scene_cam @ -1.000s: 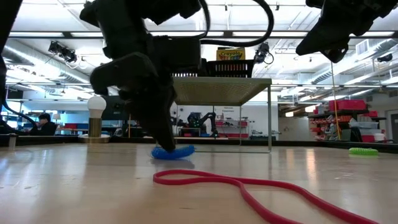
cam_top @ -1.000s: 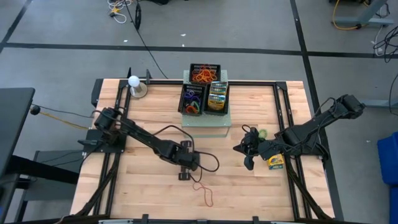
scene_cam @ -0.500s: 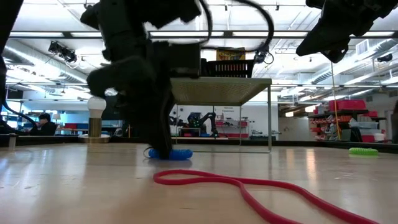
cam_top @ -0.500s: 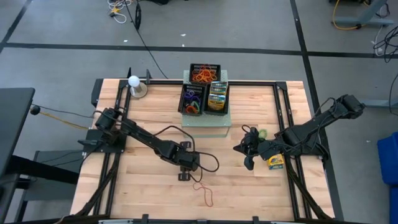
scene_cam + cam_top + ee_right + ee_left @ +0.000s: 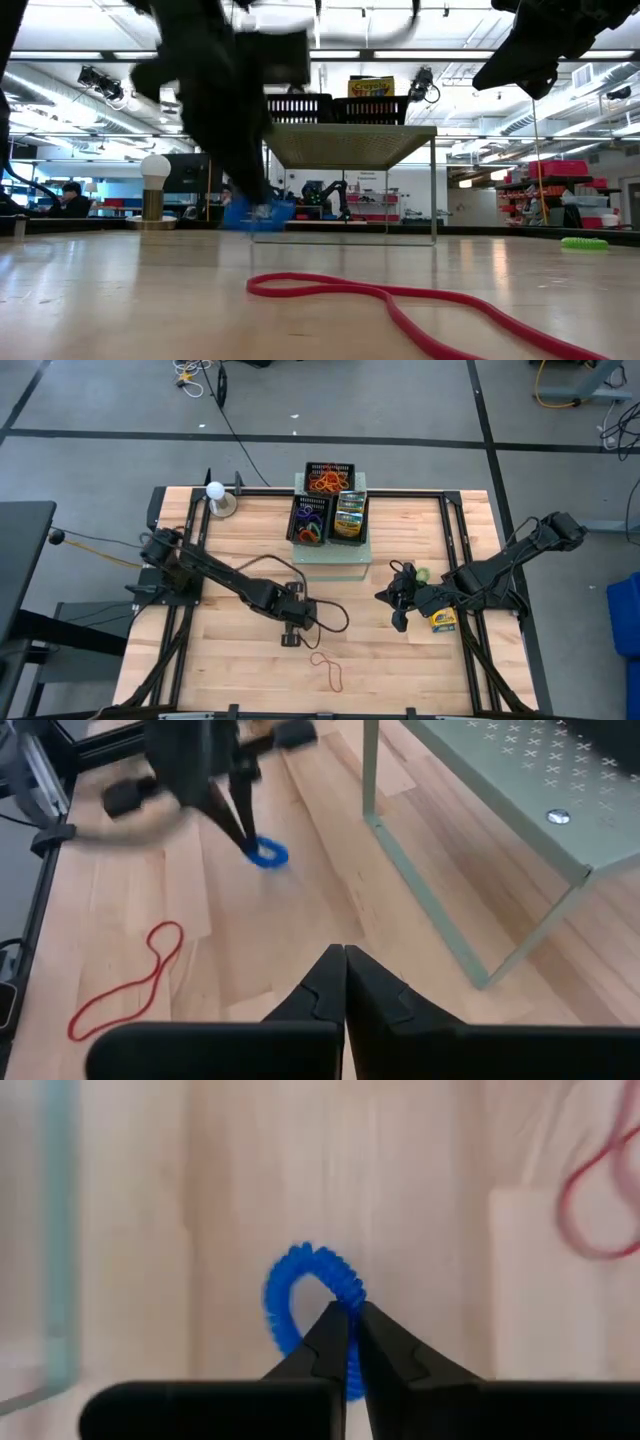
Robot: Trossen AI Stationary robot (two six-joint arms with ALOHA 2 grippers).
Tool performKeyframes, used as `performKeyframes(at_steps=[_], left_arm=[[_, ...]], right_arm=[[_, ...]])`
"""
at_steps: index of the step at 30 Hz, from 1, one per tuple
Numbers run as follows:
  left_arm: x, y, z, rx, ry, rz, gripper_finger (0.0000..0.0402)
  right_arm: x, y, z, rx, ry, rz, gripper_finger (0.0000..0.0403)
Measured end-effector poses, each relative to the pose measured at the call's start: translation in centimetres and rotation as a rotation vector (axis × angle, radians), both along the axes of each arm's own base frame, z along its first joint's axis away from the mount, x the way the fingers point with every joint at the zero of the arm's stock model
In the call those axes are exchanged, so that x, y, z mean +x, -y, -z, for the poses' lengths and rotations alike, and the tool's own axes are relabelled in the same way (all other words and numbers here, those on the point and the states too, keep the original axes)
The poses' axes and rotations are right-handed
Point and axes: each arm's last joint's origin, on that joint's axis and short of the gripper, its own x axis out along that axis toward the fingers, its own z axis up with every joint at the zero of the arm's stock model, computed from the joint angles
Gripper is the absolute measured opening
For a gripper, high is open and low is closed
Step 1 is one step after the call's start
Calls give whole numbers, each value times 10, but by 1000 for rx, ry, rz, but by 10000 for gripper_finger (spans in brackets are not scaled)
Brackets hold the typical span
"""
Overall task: Pick & Place Office Desk Supplies
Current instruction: Put the blue spiral keychain into the bottom left black bin
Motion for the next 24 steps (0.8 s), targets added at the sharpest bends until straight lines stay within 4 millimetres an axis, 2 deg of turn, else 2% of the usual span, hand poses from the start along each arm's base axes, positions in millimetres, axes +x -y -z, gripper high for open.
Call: performKeyframes(at_steps=[4,9,14,18,24], left_arm=[[-14,-6,-41,-6,87,-47,12],[-36,-19,-101,-107,280,-121,11],[-63,-40,-149,-130,502,-388,15],[-73,-63,-164,-85,608,-590,17],[-65,-104,-164,-22,641,-729,17]], right_arm=[[0,0,0,1,1,0,5],[0,0,0,1,2,1,5],[0,0,0,-15,0,-11,5],[0,1,0,-21,4,2,5],[2,1,-2,-10,30,30,5]])
